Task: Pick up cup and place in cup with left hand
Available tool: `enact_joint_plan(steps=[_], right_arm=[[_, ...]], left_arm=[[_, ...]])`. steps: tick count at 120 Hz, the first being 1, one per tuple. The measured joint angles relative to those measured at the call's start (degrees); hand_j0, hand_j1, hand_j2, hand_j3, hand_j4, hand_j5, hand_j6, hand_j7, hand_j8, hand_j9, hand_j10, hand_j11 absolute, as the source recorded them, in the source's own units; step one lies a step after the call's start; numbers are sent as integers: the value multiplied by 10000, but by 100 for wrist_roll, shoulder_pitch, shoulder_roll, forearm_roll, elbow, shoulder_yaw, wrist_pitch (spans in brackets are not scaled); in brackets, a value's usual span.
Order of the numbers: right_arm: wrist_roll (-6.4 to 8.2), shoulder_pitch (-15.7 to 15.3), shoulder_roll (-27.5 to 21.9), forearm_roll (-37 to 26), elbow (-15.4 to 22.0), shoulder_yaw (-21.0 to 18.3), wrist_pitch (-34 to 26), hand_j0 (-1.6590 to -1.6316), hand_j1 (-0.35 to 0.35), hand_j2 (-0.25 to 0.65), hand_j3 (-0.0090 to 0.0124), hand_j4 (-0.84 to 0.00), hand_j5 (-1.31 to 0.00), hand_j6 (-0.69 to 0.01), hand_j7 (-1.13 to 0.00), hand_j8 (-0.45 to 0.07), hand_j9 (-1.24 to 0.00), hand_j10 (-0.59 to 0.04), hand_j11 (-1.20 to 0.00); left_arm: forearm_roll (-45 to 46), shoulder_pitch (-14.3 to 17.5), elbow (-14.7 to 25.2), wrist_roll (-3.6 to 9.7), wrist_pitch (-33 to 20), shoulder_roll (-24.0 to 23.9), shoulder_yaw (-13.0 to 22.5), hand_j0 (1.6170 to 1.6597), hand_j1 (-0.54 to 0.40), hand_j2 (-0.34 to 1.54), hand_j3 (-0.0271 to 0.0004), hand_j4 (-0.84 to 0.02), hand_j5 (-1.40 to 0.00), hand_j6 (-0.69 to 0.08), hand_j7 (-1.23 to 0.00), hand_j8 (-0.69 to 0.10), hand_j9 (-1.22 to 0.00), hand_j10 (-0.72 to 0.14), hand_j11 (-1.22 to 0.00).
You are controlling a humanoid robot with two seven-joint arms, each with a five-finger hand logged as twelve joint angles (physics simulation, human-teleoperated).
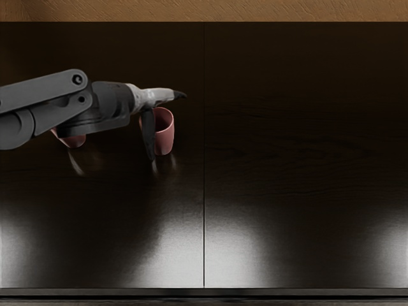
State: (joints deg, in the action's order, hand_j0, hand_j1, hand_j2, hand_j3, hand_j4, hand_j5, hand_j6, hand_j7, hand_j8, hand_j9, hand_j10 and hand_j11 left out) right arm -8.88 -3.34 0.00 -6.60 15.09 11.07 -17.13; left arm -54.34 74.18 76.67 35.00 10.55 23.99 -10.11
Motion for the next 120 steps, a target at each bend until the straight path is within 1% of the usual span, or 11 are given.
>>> enact_joint_plan(steps=[16,24,45,79,120], right_arm=[[0,0,0,0,0,0,0,-16581,-3160,-55,0,-277,-358,-277,-358,-276,-358,-275,-358],[0,0,0,0,0,0,-1,-16581,-3160,-55,0,-277,-358,-277,-358,-276,-358,-276,-358],[0,0,0,0,0,0,0,-16581,-3160,-55,0,-277,-358,-277,-358,-276,-358,-276,-358],[-1,0,0,0,-1,0,0,-16581,-3160,-55,0,-277,-358,-277,-358,-276,-358,-276,-358],[0,0,0,0,-2,0,-1,-16581,-3160,-55,0,-277,-358,-277,-358,-276,-358,-276,-358]], left_arm=[[-13,38,87,0,-131,-36,5,16581,3481,15,0,-33,-17,-43,-15,-40,-14,-30,-13],[-20,87,-36,0,-149,-95,25,16581,3418,24,0,-86,-86,-95,-84,-92,-83,-82,-82],[-106,57,-328,0,-157,-129,75,16581,3084,82,0,-369,-452,-378,-451,-375,-450,-365,-449],[-159,61,-598,0,-150,-227,194,16581,1666,321,0,-1556,-1992,-1566,-1990,-1563,-1989,-1551,-1988],[-163,105,-661,0,-115,-255,320,16580,148,578,0,-2823,-3639,-2832,-3638,-2829,-3637,-2818,-3636]])
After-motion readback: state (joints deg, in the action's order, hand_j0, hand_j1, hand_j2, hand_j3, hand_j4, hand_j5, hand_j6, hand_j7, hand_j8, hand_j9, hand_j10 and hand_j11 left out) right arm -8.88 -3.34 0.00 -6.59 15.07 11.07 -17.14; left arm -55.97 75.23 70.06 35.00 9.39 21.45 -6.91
